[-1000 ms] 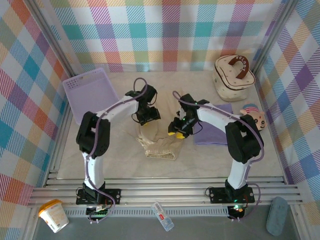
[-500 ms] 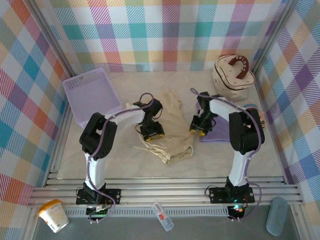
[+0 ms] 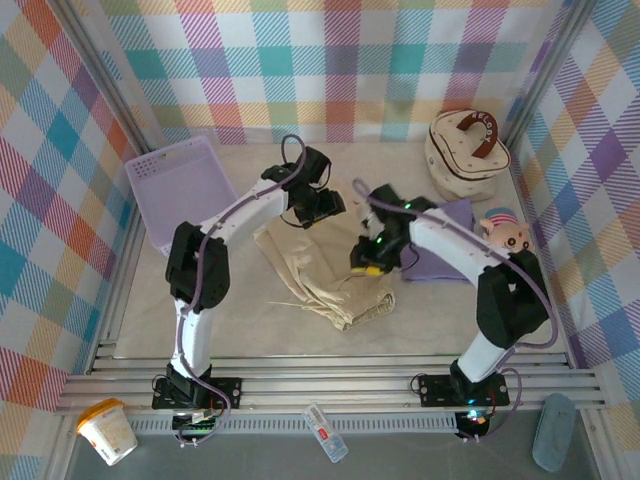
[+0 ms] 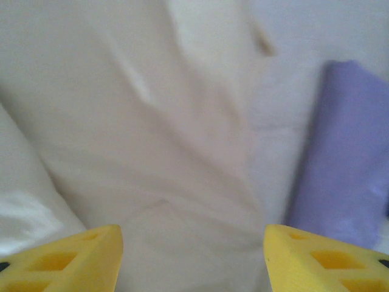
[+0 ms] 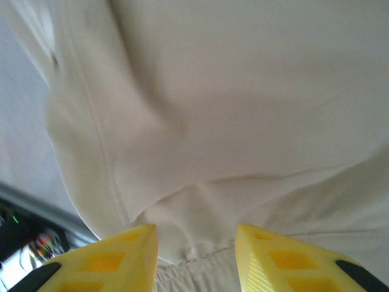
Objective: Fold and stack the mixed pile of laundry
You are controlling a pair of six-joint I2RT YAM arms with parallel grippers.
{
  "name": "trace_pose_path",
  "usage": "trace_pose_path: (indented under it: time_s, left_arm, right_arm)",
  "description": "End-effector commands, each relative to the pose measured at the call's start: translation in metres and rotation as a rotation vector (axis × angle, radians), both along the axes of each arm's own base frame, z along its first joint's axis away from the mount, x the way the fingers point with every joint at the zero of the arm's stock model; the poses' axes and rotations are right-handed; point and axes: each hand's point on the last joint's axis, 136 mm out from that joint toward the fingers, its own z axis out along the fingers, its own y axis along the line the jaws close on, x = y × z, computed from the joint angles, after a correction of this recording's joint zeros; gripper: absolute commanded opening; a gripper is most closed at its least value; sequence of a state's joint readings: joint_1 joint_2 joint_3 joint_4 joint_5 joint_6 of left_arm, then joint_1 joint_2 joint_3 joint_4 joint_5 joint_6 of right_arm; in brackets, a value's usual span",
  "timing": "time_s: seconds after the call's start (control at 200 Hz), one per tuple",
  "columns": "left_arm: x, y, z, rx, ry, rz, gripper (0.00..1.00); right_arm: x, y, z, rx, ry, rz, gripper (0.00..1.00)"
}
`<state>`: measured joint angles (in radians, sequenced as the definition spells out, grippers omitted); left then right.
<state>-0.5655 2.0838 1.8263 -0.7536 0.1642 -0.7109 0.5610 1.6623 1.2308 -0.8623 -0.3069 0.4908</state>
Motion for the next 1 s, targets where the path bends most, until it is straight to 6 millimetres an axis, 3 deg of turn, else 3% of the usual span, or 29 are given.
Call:
trace_pose_path:
  time_s: [0.0,0.135,0.255,0.365,0.46,0.535,0.635,0.7,0.82,0.93,1.0]
  left_arm:
    - [-0.01,0.035,-0.06,0.177,0.1,-0.003,0.62]
    - [-0.019,0.071,-0.088,0.264,0.156,0.012,0.62]
    - [-0.036,0.112,-0.09,0.378,0.19,0.005,0.62]
    - [-0.058,0.14,-0.082,0.421,0.208,0.014,0.61]
    - [-0.08,0.145,-0.072,0.393,0.217,0.018,0.61]
    - [-0.097,0.148,-0.073,0.367,0.235,0.03,0.61]
    - [-0.105,0.164,-0.08,0.423,0.25,0.051,0.61]
    - [-0.099,0.167,-0.075,0.436,0.248,0.057,0.6]
    - [-0.061,0.142,-0.034,0.339,0.13,0.062,0.6]
    - [-0.028,0.113,0.0,0.223,0.018,0.069,0.61]
    - [-0.015,0.103,-0.001,0.193,0.0,0.081,0.63]
  right_arm:
    - [-0.034,-0.014,-0.05,-0.079,0.151,-0.036,0.39]
    - [-0.043,-0.041,-0.086,-0.194,0.196,-0.058,0.38]
    - [-0.047,-0.054,-0.106,-0.217,0.261,-0.113,0.39]
    - [-0.044,-0.057,-0.109,-0.23,0.259,-0.12,0.4]
    - [-0.04,-0.062,-0.11,-0.251,0.255,-0.129,0.42]
    - [-0.035,-0.063,-0.11,-0.262,0.253,-0.137,0.46]
    - [-0.025,-0.063,-0.103,-0.268,0.227,-0.125,0.52]
    - [-0.018,-0.061,-0.091,-0.266,0.194,-0.101,0.55]
    - [-0.002,-0.059,-0.054,-0.253,0.083,-0.057,0.57]
    - [0.001,-0.054,-0.02,-0.202,-0.004,-0.023,0.5]
    - [-0.005,-0.045,-0.007,-0.16,-0.028,0.007,0.44]
